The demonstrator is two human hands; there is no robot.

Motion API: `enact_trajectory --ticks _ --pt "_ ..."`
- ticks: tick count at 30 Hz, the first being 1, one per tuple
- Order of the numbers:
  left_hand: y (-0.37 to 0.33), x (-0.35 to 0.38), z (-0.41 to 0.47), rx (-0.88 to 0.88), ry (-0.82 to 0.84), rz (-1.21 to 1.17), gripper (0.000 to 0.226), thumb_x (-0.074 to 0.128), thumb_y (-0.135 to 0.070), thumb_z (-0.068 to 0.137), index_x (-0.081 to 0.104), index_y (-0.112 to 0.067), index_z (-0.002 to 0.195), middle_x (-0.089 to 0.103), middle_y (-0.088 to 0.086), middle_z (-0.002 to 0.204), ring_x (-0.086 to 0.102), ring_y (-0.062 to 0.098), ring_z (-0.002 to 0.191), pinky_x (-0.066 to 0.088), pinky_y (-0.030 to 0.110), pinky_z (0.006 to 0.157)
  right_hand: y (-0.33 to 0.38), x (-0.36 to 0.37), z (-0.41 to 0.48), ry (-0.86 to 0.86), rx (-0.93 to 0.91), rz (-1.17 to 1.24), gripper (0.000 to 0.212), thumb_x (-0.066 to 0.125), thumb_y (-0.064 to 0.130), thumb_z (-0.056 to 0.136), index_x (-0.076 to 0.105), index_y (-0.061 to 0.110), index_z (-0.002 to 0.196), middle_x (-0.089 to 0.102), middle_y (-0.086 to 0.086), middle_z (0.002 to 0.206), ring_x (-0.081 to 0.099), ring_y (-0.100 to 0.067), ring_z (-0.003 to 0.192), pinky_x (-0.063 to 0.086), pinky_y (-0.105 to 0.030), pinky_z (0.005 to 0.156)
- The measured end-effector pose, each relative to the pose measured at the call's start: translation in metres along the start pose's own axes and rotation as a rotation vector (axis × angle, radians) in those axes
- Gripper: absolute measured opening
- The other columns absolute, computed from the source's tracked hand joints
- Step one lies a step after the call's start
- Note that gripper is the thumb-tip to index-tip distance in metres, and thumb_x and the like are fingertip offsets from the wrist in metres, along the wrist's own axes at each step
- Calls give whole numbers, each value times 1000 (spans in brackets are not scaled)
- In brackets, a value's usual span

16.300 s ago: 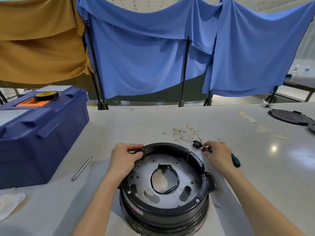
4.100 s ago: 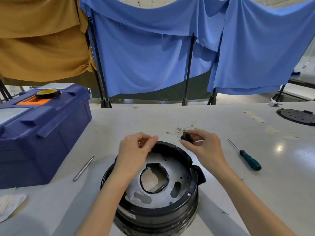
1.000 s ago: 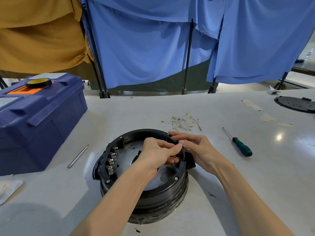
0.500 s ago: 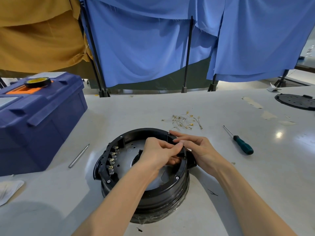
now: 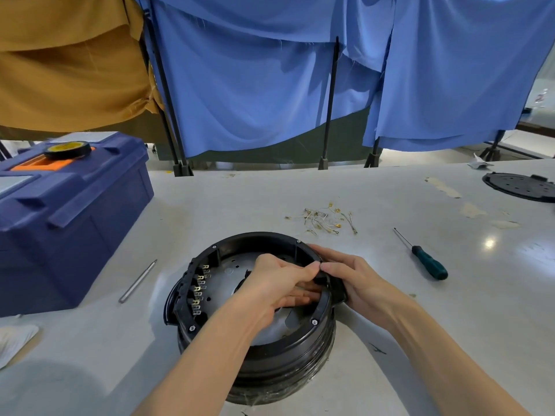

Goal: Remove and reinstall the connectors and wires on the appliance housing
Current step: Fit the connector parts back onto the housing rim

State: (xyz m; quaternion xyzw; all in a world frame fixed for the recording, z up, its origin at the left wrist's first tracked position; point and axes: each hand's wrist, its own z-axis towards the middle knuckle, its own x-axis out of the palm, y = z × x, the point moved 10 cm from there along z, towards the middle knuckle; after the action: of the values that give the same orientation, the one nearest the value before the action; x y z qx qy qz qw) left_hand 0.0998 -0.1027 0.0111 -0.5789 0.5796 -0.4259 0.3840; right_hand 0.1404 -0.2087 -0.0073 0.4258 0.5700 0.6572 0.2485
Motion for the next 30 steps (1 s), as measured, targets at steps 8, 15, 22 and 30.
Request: enact_trajectory --ticks 8,15,22,30 --pt "-1 -2 4 48 -45 84 17 72 -10 85 68 4 93 71 17 77 70 16 60 58 21 59 -11 -4 -1 -91 -56 86 44 66 12 80 66 15 124 66 -21 121 64 -35 113 52 -42 92" --pt "-2 -7 6 89 -85 175 13 75 -16 83 70 -3 84 66 11 66 65 13 48 54 19 49 -18 -7 -1 -75 -27 78 54 72 22 76 62 20 129 64 -19 126 59 -38 119 44 -52 102" --pt "2 -8 8 37 -75 165 18 77 -19 82 68 -3 81 56 9 64 61 15 41 49 20 43 -15 -5 -2 -67 -25 79 45 63 15 83 63 19 128 65 -17 125 60 -31 119 47 -41 102" --pt "6 -10 4 -42 -85 164 33 79 -24 79 65 -1 98 56 9 70 60 14 42 49 21 45 -10 -3 -7 -111 -21 107 44 64 11 83 64 15 127 66 -17 123 61 -29 118 48 -38 100"
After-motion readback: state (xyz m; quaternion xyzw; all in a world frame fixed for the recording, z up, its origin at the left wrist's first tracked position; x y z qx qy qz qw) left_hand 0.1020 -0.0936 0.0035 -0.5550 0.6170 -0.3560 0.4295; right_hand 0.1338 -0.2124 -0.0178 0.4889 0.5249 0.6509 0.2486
